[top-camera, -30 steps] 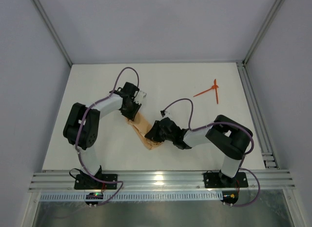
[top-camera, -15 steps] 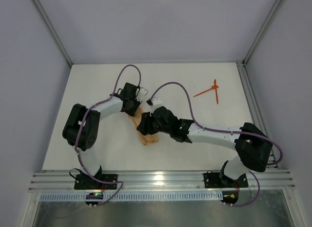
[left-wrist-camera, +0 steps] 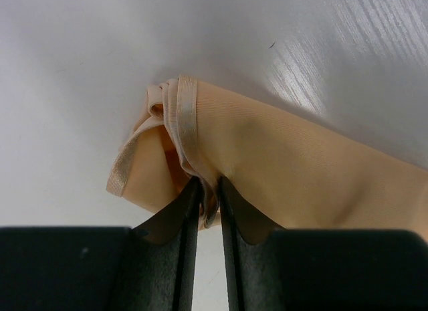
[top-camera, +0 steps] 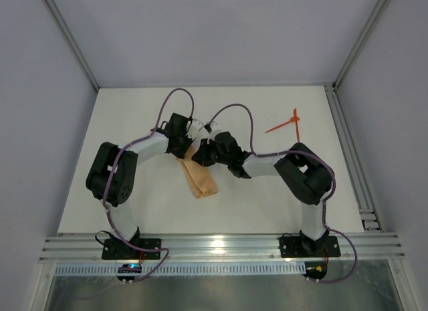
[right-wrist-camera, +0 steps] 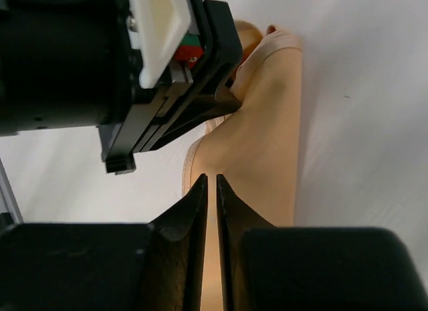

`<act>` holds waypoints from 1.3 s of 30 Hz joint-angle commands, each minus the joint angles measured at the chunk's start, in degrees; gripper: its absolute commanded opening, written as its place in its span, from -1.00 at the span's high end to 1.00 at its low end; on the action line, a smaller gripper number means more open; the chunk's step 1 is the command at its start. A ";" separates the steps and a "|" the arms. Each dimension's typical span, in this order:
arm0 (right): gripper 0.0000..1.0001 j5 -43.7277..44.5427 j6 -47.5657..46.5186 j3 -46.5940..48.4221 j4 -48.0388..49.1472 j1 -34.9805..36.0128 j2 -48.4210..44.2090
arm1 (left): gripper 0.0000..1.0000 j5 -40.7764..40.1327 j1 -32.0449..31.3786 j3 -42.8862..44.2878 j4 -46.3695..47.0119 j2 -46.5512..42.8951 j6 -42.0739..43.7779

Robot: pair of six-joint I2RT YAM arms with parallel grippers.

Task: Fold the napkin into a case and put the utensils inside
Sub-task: Stuff the top corner of the smaller-rectangle-folded napkin into the folded napkin.

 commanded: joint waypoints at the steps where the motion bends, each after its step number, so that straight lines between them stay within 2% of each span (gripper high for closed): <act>1: 0.77 -1.23 0.27 4.90 8.08 0.75 3.23 | 0.60 2.01 0.32 1.08 -0.93 0.17 0.44; 10: 0.81 2.89 12.47 5.35 6.85 -0.74 13.70 | 0.51 6.51 0.32 2.75 -3.21 -0.79 -0.26; 15: 0.84 3.87 13.54 4.73 3.60 -0.92 12.57 | 0.28 8.80 0.32 6.35 -8.30 -3.34 0.18; 18: 0.85 2.90 14.42 4.47 3.15 -1.00 12.48 | 0.21 6.62 0.41 7.41 -10.07 -6.32 0.79; 22: 0.85 2.99 15.04 4.47 2.98 -1.00 12.47 | 0.19 1.61 1.37 5.57 -7.09 -7.04 1.50; 26: 0.85 2.64 15.65 5.17 2.89 -0.92 12.91 | 0.24 -3.58 1.90 5.04 -5.16 -1.51 3.42; 29: 0.85 2.73 15.66 5.26 2.80 -0.74 13.00 | 0.28 -4.47 1.90 4.25 -2.70 -0.71 3.78; 30: 0.85 2.64 15.66 5.34 2.80 -0.74 13.00 | 0.32 -4.91 1.90 4.07 -2.17 -0.53 3.61; 31: 0.85 2.64 15.57 5.52 2.71 -0.66 13.09 | 0.52 -5.44 1.90 4.07 -1.64 -0.27 3.78; 34: 0.85 2.46 15.13 5.78 2.36 -0.66 13.18 | 0.78 -5.88 2.52 3.72 0.30 -0.18 3.78; 39: 0.85 2.55 14.78 5.70 2.10 -0.65 13.00 | 0.84 -2.30 2.78 3.02 0.57 -2.20 3.43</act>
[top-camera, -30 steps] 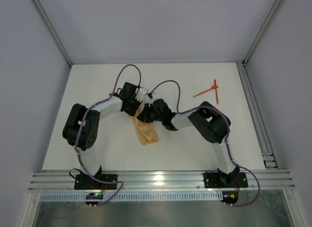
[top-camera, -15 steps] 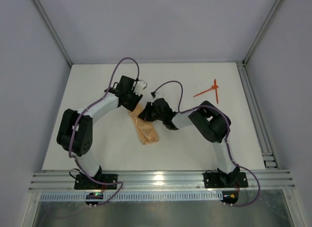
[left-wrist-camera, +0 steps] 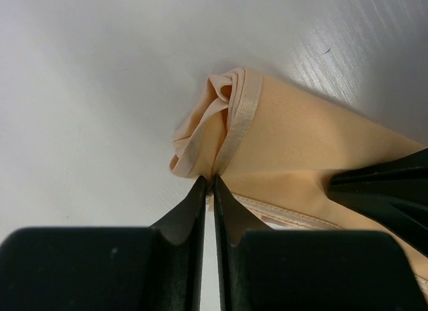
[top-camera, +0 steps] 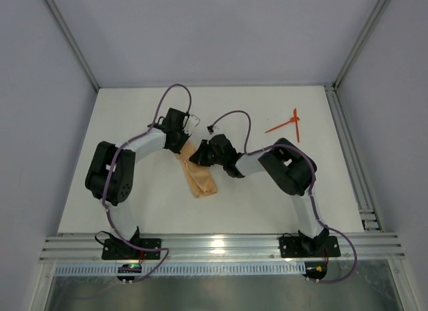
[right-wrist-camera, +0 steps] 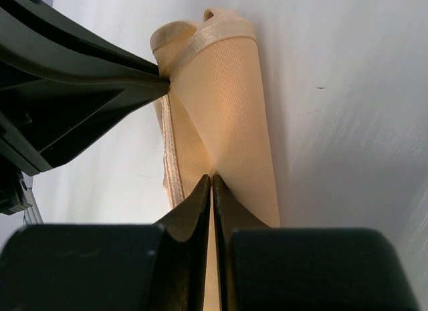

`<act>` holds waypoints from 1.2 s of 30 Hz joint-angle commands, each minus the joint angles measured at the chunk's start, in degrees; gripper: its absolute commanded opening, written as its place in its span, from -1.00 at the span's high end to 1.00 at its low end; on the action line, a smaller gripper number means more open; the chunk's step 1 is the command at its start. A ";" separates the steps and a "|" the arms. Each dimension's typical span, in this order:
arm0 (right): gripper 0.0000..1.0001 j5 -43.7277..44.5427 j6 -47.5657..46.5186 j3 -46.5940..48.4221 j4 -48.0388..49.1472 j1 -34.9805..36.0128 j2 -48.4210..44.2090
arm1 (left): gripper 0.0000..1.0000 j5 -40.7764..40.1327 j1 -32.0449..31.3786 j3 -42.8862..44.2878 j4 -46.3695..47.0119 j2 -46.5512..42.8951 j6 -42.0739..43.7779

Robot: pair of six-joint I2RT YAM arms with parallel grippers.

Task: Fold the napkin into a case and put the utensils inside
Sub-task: Stuff the top corner of the smaller-rectangle-folded napkin into the folded napkin.

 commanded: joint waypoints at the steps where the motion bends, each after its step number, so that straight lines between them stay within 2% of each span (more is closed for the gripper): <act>1: 0.85 1.59 -0.68 0.80 -2.89 0.09 0.52 | 0.83 2.13 0.86 -0.39 2.95 -2.86 0.02; 6: 0.85 1.50 -0.50 0.89 -3.06 0.00 0.61 | 0.80 9.69 2.70 1.36 -1.00 -5.06 -2.00; 10: 0.85 1.24 -0.41 1.33 -3.15 0.09 0.87 | 0.64 13.11 3.32 3.47 -4.35 -1.46 -2.79; 13: 0.85 0.89 -0.24 1.85 -2.54 0.09 0.70 | 0.63 14.62 3.32 2.69 -3.83 -0.31 -3.85; 22: 0.84 -0.70 -1.91 8.97 -5.34 0.53 1.40 | 0.88 14.71 3.32 2.77 -3.12 -0.22 -4.02; 31: 0.84 0.36 3.45 12.23 -5.70 0.35 7.11 | 0.91 17.09 3.32 2.77 -4.61 -1.89 -4.11; 32: 0.83 0.27 4.06 11.88 -5.35 0.18 7.46 | 0.88 17.00 3.32 2.77 -4.79 -2.59 -3.85; 36: 0.83 1.06 3.99 11.44 -5.52 0.09 6.77 | 0.25 14.28 4.02 1.46 -4.44 -6.27 -3.14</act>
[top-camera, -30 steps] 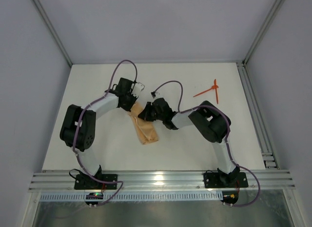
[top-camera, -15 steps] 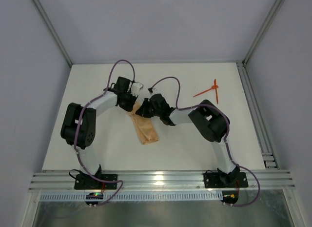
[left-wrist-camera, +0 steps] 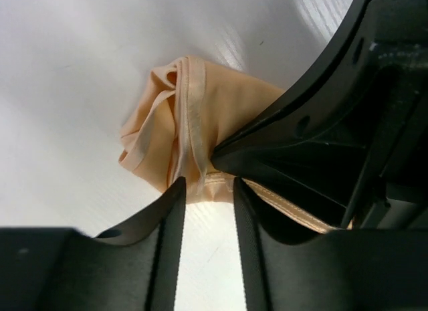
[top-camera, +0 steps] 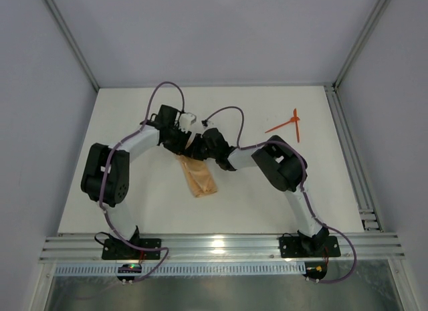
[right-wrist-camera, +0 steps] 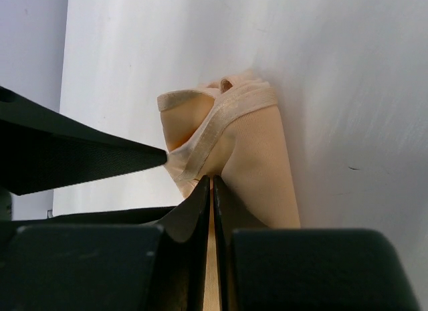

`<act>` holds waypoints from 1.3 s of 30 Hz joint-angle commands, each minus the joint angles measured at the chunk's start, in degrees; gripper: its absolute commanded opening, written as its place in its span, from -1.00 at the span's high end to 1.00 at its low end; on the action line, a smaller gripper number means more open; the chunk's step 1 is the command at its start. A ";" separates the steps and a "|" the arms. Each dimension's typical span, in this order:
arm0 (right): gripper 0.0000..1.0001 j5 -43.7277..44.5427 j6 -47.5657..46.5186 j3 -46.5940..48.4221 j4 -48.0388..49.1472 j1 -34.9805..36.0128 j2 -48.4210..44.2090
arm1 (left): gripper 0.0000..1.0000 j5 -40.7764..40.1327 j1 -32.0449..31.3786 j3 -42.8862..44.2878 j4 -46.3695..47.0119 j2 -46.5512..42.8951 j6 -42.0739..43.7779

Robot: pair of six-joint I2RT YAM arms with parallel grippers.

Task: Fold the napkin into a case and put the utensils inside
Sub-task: Stuff the top corner of the smaller-rectangle-folded napkin into the folded napkin.

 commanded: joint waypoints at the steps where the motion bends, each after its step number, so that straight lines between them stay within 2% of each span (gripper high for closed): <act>1: 0.83 1.72 0.46 0.22 -1.35 0.07 0.25 | 0.21 -0.85 1.25 -0.47 0.59 -6.39 -0.15; 5: 0.82 1.45 0.29 0.31 -1.61 0.07 -0.10 | 0.17 0.80 4.41 -1.00 0.51 -6.06 -1.38; 8: 0.82 1.37 0.38 0.31 -1.70 0.07 -0.02 | 0.19 5.02 4.41 0.58 -1.34 -2.02 -2.26; 11: 0.81 1.54 0.64 0.14 -1.70 -0.02 -0.10 | 0.22 5.30 4.41 1.20 -1.26 0.80 -3.58; 14: 0.76 1.72 0.81 0.13 -1.79 0.07 -0.10 | 0.32 7.06 4.33 0.94 -0.64 1.25 -4.28; 17: 0.75 1.45 1.16 0.40 -1.53 0.07 0.25 | 0.47 6.53 3.98 0.76 -0.02 0.63 -4.28; 22: 0.75 1.63 1.78 0.05 -0.82 -0.02 0.42 | 0.58 5.83 3.89 1.29 -1.43 1.86 -4.02; 23: 0.74 1.63 2.04 0.05 -0.73 -0.02 0.42 | 0.65 5.83 3.89 1.29 -1.43 2.21 -4.02; 27: 0.62 1.72 2.74 -0.30 -0.12 0.07 0.42 | 0.95 9.41 3.80 0.85 -0.21 0.73 -4.19; 29: 0.55 1.54 3.45 -0.48 0.49 -0.11 0.42 | 1.00 10.56 3.54 0.41 0.50 -0.68 -3.85; 39: 0.19 1.01 8.55 -2.50 5.06 -0.81 0.16 | 1.00 12.76 1.87 -0.47 0.50 -0.25 -1.03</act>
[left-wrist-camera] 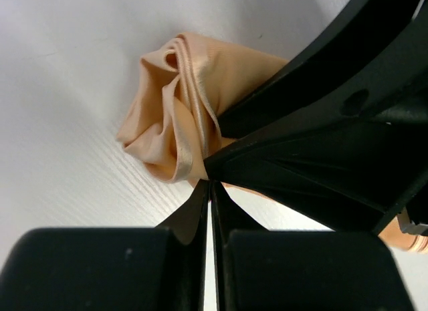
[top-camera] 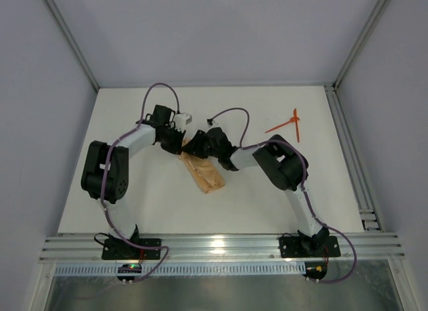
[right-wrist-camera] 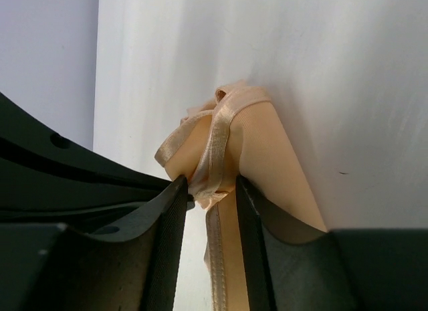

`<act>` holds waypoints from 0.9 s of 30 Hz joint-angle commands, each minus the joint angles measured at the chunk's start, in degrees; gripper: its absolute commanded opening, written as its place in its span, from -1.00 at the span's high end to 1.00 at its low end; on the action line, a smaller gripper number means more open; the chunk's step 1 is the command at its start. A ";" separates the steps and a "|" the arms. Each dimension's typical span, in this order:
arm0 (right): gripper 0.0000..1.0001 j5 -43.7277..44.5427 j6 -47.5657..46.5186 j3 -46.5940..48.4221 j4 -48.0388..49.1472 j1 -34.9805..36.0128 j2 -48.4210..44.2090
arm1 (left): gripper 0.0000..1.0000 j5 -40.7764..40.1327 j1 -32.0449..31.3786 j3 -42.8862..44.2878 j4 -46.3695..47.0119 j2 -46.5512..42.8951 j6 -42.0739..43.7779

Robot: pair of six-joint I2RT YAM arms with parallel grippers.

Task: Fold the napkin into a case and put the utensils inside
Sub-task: Stuff the top corner of the smaller-rectangle-folded napkin into the folded napkin.

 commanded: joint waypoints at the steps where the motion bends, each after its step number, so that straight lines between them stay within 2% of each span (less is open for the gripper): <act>1: 0.17 1.41 2.43 -1.60 1.20 0.15 0.16 | 1.00 5.84 -1.46 -0.25 0.81 -1.21 1.33; 5: 0.08 2.20 5.42 -2.93 3.57 -0.38 -0.02 | 1.00 6.63 -1.46 -1.04 0.81 -2.70 3.44; 9: 0.08 1.41 3.49 0.23 -0.46 -0.20 1.21 | 1.00 6.02 -1.98 -1.40 2.21 -3.15 3.97; 19: 0.18 0.44 2.70 1.20 -3.45 0.15 2.01 | 0.99 2.77 -1.98 0.89 4.68 -1.03 3.27; 22: 0.41 -0.61 3.31 2.08 -3.81 0.50 2.53 | 0.98 2.33 -1.98 0.71 5.38 -1.47 3.18; 23: 0.63 -0.53 3.40 2.08 -3.90 0.59 2.62 | 0.97 2.67 -1.98 0.80 5.47 -1.39 3.09; 24: 0.73 -0.53 3.92 2.08 -3.90 0.50 2.53 | 0.95 2.76 -1.98 0.89 5.38 -1.30 3.01; 26: 0.90 -0.79 4.89 1.73 -2.76 0.59 2.80 | 0.89 2.85 -1.98 1.06 5.12 -1.12 3.09; 27: 0.94 -0.96 5.59 1.56 -2.23 0.59 2.88 | 0.80 3.11 -1.98 1.06 4.94 -1.21 3.27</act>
